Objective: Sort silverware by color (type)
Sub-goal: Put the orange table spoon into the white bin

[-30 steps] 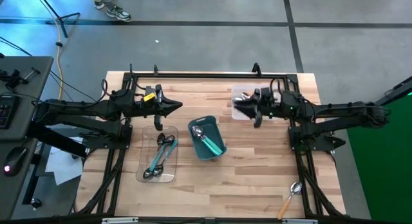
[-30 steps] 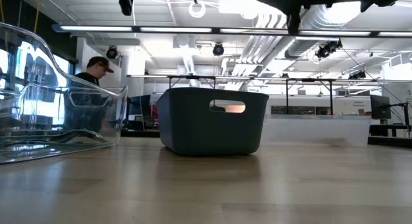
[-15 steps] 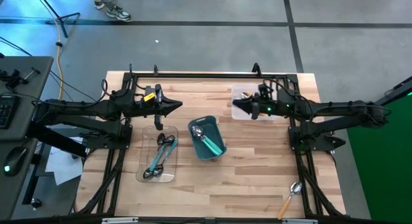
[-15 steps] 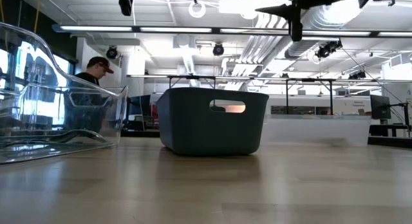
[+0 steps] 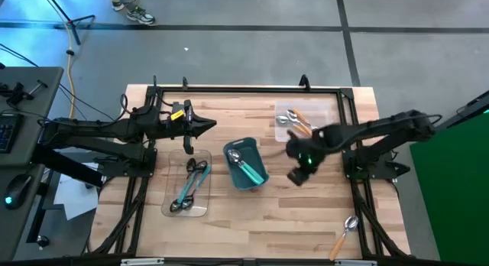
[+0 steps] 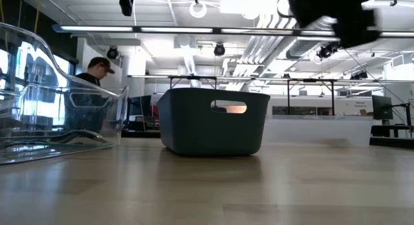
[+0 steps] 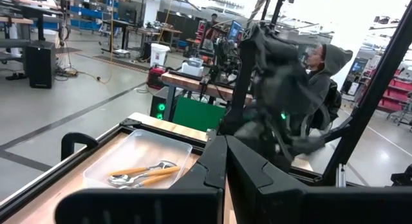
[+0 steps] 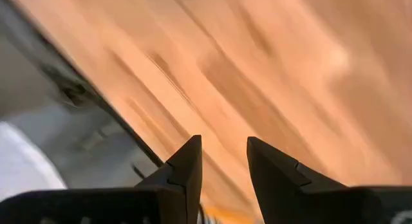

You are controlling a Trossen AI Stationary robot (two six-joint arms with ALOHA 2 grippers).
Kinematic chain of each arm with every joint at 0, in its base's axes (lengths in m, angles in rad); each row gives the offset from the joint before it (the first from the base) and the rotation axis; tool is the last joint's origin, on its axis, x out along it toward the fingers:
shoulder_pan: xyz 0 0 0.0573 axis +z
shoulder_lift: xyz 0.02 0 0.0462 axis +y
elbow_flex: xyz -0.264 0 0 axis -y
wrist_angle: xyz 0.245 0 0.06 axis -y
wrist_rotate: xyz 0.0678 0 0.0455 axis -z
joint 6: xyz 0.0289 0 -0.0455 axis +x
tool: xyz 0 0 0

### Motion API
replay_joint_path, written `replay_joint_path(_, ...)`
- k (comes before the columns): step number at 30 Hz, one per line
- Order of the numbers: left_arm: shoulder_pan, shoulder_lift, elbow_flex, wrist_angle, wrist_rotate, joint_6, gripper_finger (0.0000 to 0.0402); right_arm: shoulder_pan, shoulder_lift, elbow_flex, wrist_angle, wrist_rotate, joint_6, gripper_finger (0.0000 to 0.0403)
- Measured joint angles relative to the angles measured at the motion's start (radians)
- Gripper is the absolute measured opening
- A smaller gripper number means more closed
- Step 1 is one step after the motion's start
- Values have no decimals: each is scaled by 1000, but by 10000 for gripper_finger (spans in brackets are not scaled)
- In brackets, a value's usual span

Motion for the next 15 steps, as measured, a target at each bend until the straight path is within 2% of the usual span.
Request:
replay_joint_path(5,0,0,0,0,0,0,0,174,39,-52,-33,-41,271,108)
replay_joint_path(15,0,0,0,0,-1,0,0,462,57,-207,51,-267,776,108)
